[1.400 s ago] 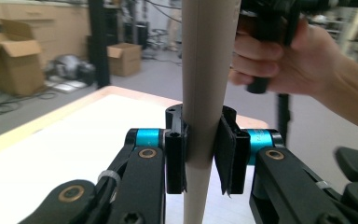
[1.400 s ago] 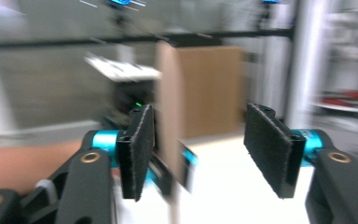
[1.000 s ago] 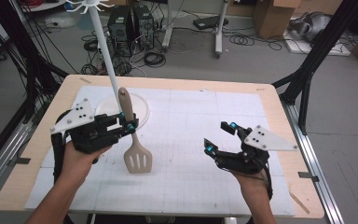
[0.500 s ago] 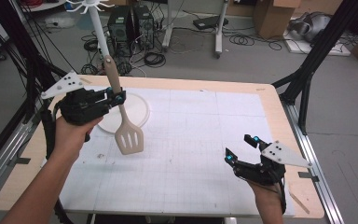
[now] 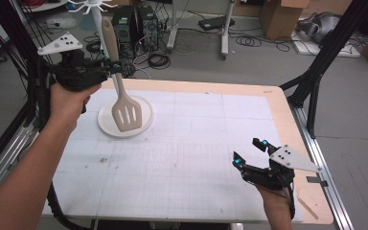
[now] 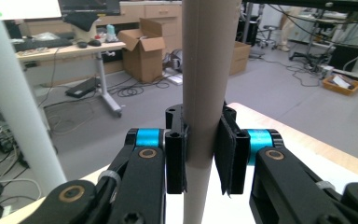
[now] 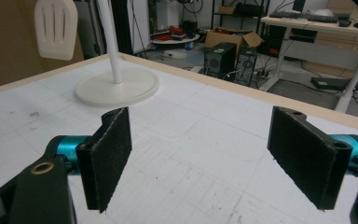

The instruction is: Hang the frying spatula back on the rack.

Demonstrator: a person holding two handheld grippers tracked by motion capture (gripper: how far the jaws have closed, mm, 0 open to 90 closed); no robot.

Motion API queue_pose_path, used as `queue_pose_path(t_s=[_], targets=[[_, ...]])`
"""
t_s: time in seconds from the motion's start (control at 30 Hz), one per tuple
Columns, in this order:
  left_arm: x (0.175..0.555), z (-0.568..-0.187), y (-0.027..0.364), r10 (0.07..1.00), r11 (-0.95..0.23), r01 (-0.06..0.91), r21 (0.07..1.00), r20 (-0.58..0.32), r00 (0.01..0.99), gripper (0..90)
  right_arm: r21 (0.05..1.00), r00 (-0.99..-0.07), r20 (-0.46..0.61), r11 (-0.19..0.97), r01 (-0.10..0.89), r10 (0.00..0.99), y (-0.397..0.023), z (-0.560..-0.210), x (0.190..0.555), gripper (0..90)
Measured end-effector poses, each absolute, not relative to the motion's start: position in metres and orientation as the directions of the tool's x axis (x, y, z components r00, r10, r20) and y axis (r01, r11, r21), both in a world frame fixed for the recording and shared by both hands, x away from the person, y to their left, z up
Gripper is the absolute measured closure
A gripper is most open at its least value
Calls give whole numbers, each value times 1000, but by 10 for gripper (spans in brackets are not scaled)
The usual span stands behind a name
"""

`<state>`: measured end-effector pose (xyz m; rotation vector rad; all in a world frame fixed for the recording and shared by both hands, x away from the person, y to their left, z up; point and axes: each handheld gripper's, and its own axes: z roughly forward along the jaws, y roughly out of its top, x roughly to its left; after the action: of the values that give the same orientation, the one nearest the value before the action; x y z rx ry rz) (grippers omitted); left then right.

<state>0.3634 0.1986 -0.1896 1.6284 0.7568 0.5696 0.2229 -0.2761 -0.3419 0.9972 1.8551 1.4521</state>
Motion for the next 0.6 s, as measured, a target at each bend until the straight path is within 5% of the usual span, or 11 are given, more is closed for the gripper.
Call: queue_pose_path(t_s=[0.6], targets=[[400,-186,199,805,-67,228,971,-83,588,752,970,-572,17,126,209,820,-274,-342,225,206]])
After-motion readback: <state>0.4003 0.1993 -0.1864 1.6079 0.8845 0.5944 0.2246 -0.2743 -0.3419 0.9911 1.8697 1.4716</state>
